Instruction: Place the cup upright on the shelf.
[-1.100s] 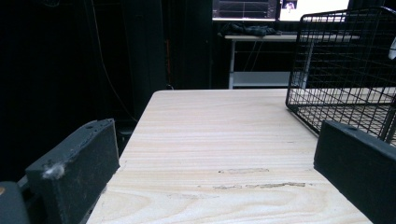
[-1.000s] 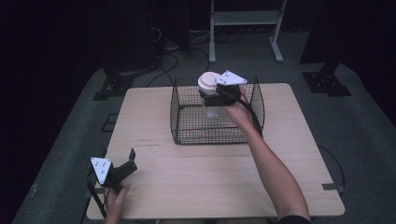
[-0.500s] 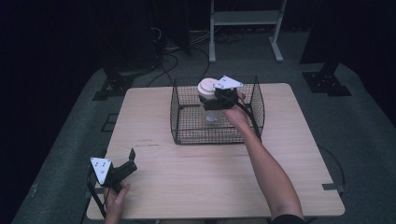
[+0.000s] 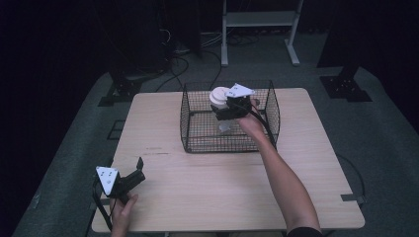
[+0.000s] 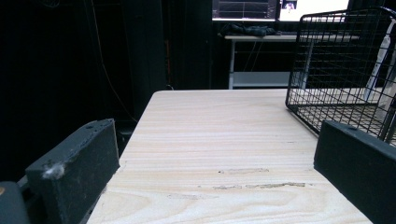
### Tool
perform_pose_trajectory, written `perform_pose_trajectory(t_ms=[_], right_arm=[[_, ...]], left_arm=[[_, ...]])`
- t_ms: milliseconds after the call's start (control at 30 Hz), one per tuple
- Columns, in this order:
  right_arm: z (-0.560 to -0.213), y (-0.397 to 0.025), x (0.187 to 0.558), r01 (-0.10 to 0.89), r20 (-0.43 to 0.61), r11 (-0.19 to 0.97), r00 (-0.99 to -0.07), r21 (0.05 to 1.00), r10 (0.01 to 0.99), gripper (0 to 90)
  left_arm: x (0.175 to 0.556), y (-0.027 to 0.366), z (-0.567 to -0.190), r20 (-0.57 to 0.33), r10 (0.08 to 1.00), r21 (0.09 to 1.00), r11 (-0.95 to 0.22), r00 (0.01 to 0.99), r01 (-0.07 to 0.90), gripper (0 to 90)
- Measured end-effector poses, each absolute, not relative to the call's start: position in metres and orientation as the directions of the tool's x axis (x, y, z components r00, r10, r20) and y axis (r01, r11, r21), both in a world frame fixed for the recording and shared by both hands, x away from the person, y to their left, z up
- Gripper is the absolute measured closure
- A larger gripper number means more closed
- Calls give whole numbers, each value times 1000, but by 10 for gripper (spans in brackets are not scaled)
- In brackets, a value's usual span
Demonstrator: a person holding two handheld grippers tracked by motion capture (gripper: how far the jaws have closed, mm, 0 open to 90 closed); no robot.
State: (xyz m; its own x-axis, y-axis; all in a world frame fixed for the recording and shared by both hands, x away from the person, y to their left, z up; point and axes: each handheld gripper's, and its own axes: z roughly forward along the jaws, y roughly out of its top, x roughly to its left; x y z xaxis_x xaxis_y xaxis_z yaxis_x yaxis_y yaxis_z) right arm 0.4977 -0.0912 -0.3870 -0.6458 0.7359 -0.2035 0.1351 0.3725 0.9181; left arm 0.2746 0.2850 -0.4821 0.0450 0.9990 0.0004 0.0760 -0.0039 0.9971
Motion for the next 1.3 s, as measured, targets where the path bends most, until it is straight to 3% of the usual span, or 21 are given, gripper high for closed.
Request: perform_pose_trajectory(t_ms=[1300], right_arm=[[-386, -101, 493, 152, -176, 348, -641, 925, 747, 16]], left_arm=[[275, 284, -482, 7, 999, 997, -11, 42, 80, 0]])
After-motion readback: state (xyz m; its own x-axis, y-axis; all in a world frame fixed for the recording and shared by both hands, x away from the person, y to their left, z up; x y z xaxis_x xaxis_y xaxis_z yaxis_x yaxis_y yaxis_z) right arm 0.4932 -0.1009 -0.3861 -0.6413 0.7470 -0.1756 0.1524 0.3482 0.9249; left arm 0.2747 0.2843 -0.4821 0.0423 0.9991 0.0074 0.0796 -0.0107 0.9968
